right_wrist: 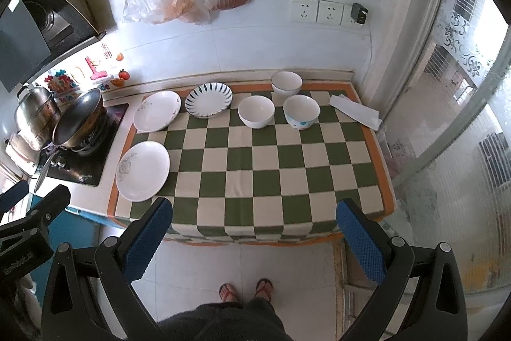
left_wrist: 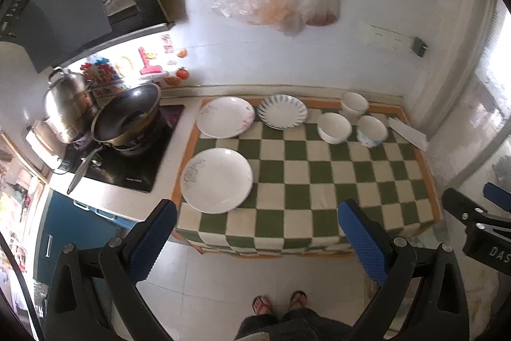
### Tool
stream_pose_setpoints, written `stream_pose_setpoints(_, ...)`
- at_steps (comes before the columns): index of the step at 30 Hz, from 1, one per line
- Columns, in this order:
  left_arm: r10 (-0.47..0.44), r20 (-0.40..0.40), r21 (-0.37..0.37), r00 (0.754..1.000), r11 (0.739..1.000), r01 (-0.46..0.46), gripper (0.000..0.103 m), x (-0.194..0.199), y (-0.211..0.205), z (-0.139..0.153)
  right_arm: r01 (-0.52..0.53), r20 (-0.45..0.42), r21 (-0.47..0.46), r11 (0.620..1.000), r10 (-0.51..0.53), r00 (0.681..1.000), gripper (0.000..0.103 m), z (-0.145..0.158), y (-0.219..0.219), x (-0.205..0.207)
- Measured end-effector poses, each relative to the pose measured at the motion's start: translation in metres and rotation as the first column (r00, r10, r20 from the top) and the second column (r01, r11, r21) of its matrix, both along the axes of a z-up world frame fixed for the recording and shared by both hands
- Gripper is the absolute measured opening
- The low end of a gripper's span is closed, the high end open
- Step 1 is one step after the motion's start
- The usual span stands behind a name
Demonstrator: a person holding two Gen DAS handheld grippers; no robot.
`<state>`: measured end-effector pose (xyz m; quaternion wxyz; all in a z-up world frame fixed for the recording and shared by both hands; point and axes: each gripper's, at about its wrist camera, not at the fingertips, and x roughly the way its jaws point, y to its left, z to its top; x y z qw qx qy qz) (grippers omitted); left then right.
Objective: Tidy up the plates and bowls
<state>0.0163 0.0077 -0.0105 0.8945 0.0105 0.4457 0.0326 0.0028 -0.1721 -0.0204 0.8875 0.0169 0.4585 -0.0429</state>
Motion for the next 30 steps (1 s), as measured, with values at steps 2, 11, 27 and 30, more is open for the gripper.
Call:
stream_pose_setpoints(2, 0.034, 0.001, 0.019, 0.999, 0.999, -0.034, 0.103, 0.006, 0.002, -0.011, -0.006, -0.005, -0.005, 1.000, 0.006, 1.000, 0.103, -0.012, 0.000, 0.013)
stream_pose_setpoints(11, 0.221, -0.017, 0.081, 0.975, 0.972, -0.219, 0.103, 0.038, 0.033, -0.078, -0.128, 0.014, 0.068, 0.989, 0.127, 0.992, 0.103, -0.082, 0.009, 0.076)
stream_pose_setpoints(27, 0.264, -0.343, -0.017, 0.902, 0.958, -0.286, 0.100, 0.175, 0.185, -0.255, -0.235, -0.255, 0.296, 0.926, 0.313, 0.915, 0.102, -0.297, 0.124, 0.249)
stream_pose_setpoints(30, 0.232, -0.413, -0.056, 0.880, 0.959, -0.279, 0.092, 0.201, 0.213, -0.288, -0.202, -0.315, 0.351, 0.915, 0.318, 0.894, 0.099, -0.331, 0.145, 0.284)
